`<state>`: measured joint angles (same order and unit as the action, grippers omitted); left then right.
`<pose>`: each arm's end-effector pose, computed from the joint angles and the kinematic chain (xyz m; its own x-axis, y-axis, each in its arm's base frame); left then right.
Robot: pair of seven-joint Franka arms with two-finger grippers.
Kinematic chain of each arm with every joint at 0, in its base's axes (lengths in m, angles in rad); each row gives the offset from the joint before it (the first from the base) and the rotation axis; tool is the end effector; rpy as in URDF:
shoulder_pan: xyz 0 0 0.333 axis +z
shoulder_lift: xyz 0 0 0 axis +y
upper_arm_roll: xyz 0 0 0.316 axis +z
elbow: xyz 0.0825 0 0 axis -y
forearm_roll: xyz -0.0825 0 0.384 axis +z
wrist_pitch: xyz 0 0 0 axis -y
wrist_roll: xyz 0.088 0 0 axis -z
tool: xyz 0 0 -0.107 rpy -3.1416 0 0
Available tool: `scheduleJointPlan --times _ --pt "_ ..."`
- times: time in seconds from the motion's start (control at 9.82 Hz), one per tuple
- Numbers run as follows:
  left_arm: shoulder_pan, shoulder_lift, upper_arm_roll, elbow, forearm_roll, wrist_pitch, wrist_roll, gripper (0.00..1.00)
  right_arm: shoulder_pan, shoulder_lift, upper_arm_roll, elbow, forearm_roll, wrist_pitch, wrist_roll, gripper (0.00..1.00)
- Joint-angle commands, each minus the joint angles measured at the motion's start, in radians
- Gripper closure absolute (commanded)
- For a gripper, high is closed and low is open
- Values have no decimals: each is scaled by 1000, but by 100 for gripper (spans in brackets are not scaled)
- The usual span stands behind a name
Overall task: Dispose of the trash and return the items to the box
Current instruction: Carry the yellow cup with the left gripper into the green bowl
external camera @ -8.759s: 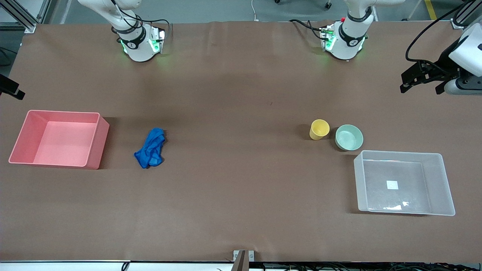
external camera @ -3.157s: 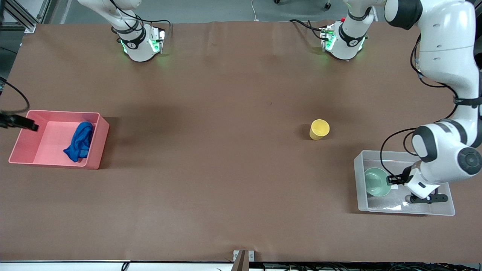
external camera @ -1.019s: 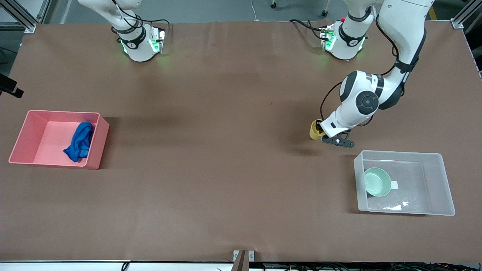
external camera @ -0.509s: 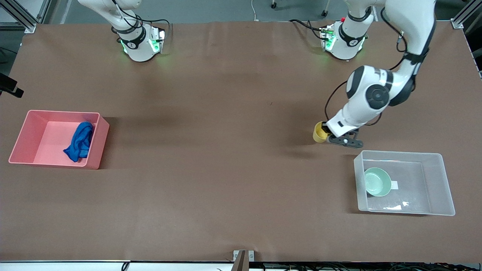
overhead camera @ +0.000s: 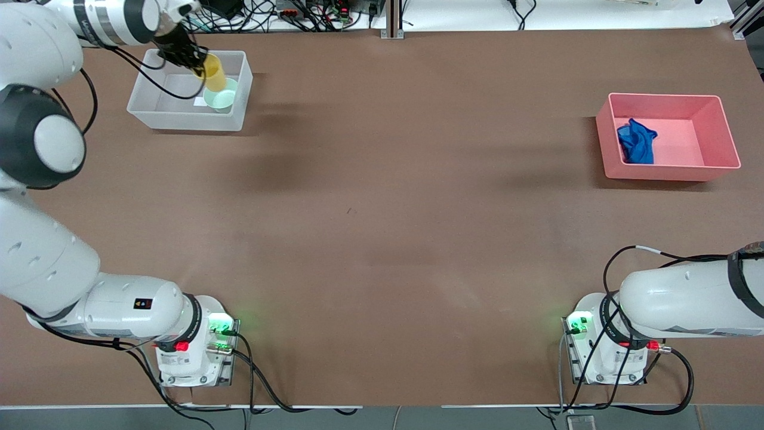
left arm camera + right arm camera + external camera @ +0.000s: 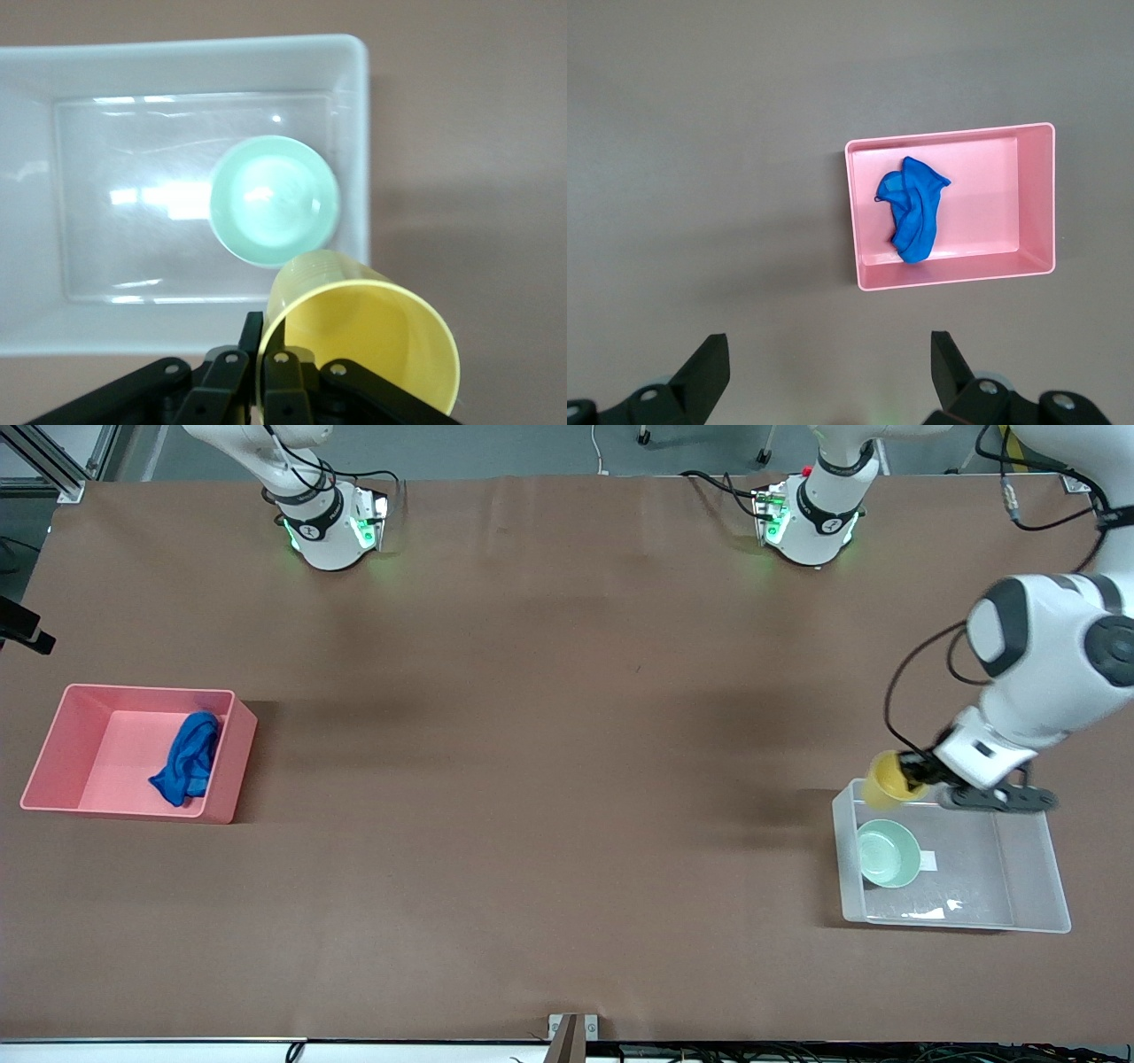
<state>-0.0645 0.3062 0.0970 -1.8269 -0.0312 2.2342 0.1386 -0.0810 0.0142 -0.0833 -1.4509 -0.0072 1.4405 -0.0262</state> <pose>0.6409 0.0157 0.3778 0.9904 -0.0944 0.1012 -0.0931 -0.9955 -0.0169 0.5380 -0.0897 0.6612 0.9900 -0.1386 -0.0248 -0.1384 -0.9903 0.0077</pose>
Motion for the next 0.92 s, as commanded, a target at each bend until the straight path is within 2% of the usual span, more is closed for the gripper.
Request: scheduleJointPlan --times 0.0,0.2,0.41,0.61,0.71,0.81 --pt "0 224 52 205 -50 -15 111 98 -3 -4 -1 1 12 -6 -11 0" --pt "12 319 79 250 -148 -12 205 98 -3 -4 -1 1 12 -6 -11 0" --pt "8 370 79 268 -176 -2 208 98 -3 -4 -1 1 12 -6 -11 0" --pt "8 390 79 261 -177 19 208 87 -3 -4 -1 1 12 -9 -11 0" --pt "2 389 79 259 -177 19 197 51 -3 -4 -1 1 12 -9 -11 0" --pt "0 377 79 259 -171 18 197 1 -3 -4 -1 1 12 -9 -11 0"
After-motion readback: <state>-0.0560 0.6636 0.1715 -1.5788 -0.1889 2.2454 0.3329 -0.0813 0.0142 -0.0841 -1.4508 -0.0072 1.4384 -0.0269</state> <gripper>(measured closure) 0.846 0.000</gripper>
